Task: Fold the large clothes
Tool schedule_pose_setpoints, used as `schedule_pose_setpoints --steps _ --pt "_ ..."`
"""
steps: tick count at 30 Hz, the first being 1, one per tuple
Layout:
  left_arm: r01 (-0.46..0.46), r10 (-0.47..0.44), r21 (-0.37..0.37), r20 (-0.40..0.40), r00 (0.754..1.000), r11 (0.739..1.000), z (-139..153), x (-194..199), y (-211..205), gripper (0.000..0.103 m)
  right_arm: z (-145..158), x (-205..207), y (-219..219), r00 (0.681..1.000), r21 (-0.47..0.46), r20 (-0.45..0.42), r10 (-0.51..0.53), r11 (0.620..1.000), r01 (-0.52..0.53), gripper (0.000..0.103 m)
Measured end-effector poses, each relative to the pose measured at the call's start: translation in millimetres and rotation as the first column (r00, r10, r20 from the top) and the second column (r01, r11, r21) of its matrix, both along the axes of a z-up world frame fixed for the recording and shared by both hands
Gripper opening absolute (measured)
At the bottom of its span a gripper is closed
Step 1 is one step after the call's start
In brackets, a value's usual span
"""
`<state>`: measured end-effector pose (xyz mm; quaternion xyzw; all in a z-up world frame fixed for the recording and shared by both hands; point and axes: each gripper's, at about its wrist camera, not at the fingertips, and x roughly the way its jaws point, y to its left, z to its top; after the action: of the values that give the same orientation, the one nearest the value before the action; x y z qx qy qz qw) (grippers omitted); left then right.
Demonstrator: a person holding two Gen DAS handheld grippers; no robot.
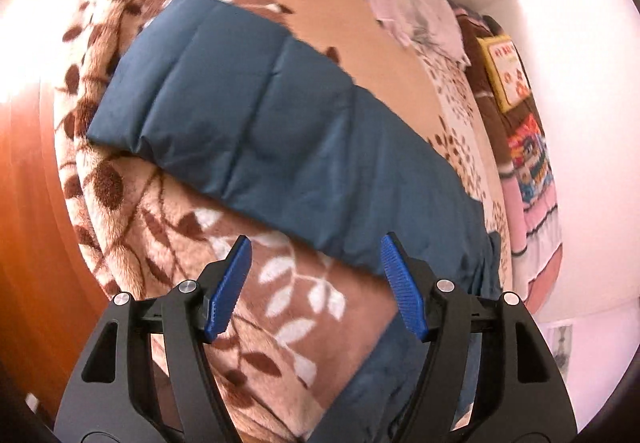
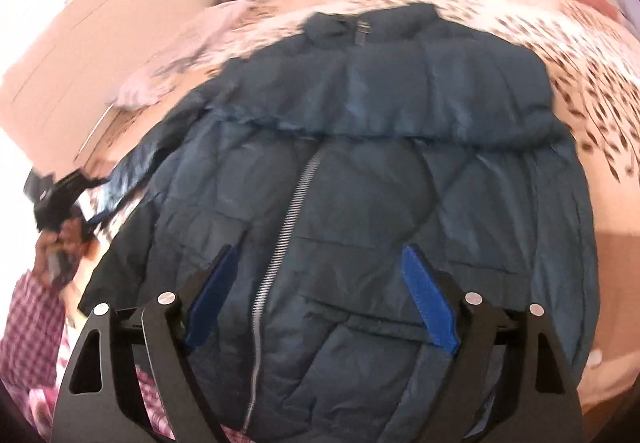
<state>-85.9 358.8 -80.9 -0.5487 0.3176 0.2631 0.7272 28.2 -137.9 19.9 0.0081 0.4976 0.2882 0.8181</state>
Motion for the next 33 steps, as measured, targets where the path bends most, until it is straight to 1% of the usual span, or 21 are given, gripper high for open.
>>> schedule_pose_setpoints --steps 3,5,7,9,10,11,12,13,14,16,17,19,21,24,25,27,28,30,32,33 --pt "-0.020 0.020 -0.028 -0.005 1.000 0.999 -13 1 6 0.066 4 -6 11 0.999 -0.047 0.029 0.021 0.999 -0.020 0.082" --pt "-0.038 0.038 -0.028 -0.006 0.999 0.999 -19 3 12 0.066 7 -7 14 0.998 -0.055 0.049 0.030 0.998 -0.027 0.082" --pt "-0.051 0.051 -0.032 -0.003 0.999 0.998 -23 6 16 0.066 9 -6 16 0.998 -0.081 0.061 0.028 0.996 -0.023 0.082" --pt "-0.062 0.062 -0.014 -0.005 0.998 0.998 -23 8 20 0.065 14 -1 16 0.998 -0.109 0.059 0.010 0.994 -0.003 0.081" --pt "-0.070 0.070 0.009 -0.019 0.997 0.998 -22 10 22 0.053 18 1 14 0.998 -0.105 0.063 0.000 0.994 0.006 0.079" --pt "-0.068 0.070 0.044 -0.054 0.996 0.997 -20 10 23 0.029 22 1 12 0.997 -0.099 0.071 -0.005 0.995 0.012 0.077" --pt "-0.050 0.058 0.082 -0.098 0.993 0.995 -18 13 24 0.016 28 2 9 0.996 -0.091 0.085 -0.009 0.996 0.017 0.073" --pt "-0.030 0.040 0.099 -0.106 0.994 0.995 -16 14 25 0.009 38 3 6 0.994 -0.085 0.110 -0.006 0.996 0.016 0.072" --pt "-0.017 0.032 0.133 -0.105 0.994 0.991 -9 15 25 0.006 48 3 3 0.991 -0.081 0.134 -0.003 0.997 0.014 0.071" --pt "-0.002 0.021 0.205 -0.091 0.996 0.979 9 14 21 0.004 70 4 -3 0.984 -0.075 0.178 0.000 0.997 0.013 0.070" --pt "0.016 0.008 0.256 -0.090 0.996 0.967 21 17 18 0.003 80 6 -6 0.983 -0.062 0.186 -0.005 0.998 0.017 0.070" --pt "0.057 -0.029 0.352 -0.084 0.996 0.934 48 22 11 0.003 95 13 -14 0.989 -0.003 0.145 -0.018 1.000 0.018 0.070" --pt "0.101 -0.083 0.436 -0.059 0.995 0.894 81 30 1 0.003 111 22 -19 0.999 0.119 0.035 -0.028 0.993 0.024 0.071" --pt "0.137 -0.150 0.511 -0.017 0.989 0.849 121 36 -12 0.003 132 30 -18 0.997 0.243 -0.074 -0.013 0.969 0.031 0.071" --pt "0.150 -0.180 0.536 0.005 0.984 0.831 137 39 -20 0.003 142 31 -15 0.993 0.300 -0.118 0.011 0.954 0.025 0.071" --pt "0.171 -0.233 0.572 0.036 0.972 0.802 161 46 -34 0.003 153 31 -8 0.983 0.370 -0.173 0.060 0.929 0.009 0.071" --pt "0.189 -0.270 0.593 0.050 0.962 0.782 175 52 -45 0.003 158 31 -3 0.978 0.394 -0.189 0.091 0.919 -0.009 0.073" --pt "0.219 -0.334 0.626 0.069 0.940 0.749 196 62 -66 0.003 158 30 5 0.980 0.367 -0.166 0.106 0.929 -0.038 0.077" --pt "0.254 -0.390 0.646 0.073 0.918 0.719 208 72 -87 0.003 146 31 10 0.989 0.290 -0.132 0.071 0.957 -0.030 0.077" --pt "0.274 -0.419 0.657 0.070 0.905 0.702 214 77 -97 0.003 131 32 11 0.993 0.230 -0.116 0.035 0.973 -0.008 0.077"
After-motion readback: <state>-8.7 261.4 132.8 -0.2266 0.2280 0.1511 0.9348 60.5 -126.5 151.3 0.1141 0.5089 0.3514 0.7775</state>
